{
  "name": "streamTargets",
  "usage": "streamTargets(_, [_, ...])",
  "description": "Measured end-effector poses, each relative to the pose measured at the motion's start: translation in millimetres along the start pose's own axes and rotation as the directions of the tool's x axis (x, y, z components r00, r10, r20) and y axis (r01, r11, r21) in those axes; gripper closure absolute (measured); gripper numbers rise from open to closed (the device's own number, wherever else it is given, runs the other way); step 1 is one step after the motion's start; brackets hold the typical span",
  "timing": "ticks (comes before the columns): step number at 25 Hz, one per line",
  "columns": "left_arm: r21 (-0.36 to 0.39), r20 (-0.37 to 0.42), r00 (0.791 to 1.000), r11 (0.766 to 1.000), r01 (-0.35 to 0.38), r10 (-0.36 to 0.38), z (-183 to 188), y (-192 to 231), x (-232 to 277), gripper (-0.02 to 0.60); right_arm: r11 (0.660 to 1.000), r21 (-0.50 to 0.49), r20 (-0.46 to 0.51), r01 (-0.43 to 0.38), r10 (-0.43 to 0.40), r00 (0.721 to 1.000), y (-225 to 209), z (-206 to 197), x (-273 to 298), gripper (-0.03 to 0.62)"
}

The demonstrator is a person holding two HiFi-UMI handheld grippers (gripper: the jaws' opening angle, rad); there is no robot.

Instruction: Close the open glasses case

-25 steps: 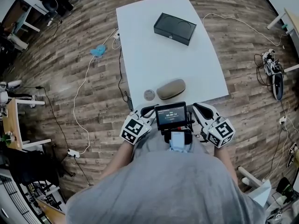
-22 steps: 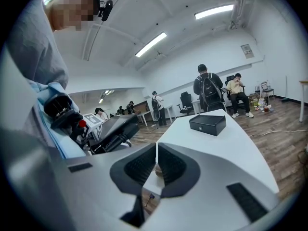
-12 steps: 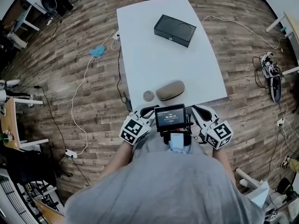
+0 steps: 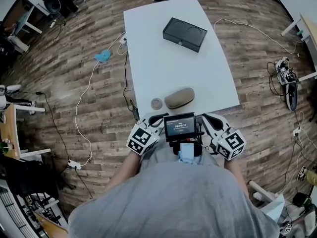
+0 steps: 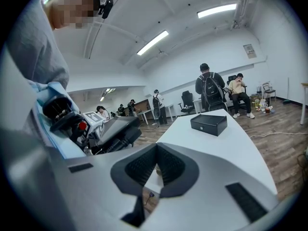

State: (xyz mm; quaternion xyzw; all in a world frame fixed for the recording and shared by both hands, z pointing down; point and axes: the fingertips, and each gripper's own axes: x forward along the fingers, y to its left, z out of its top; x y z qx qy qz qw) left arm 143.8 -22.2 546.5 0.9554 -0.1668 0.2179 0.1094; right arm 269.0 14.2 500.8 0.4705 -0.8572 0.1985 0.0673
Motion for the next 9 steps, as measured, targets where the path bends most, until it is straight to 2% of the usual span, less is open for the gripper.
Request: streamTargets(9, [-0.011,-0.021,1.0,1.0,0.022,-0.022,-2.8,-15.4,-3.3,0.565,1.0,0.017,-0.014,-0.008,0.008,1.0,11.8,-3.4,-9.4,0.565])
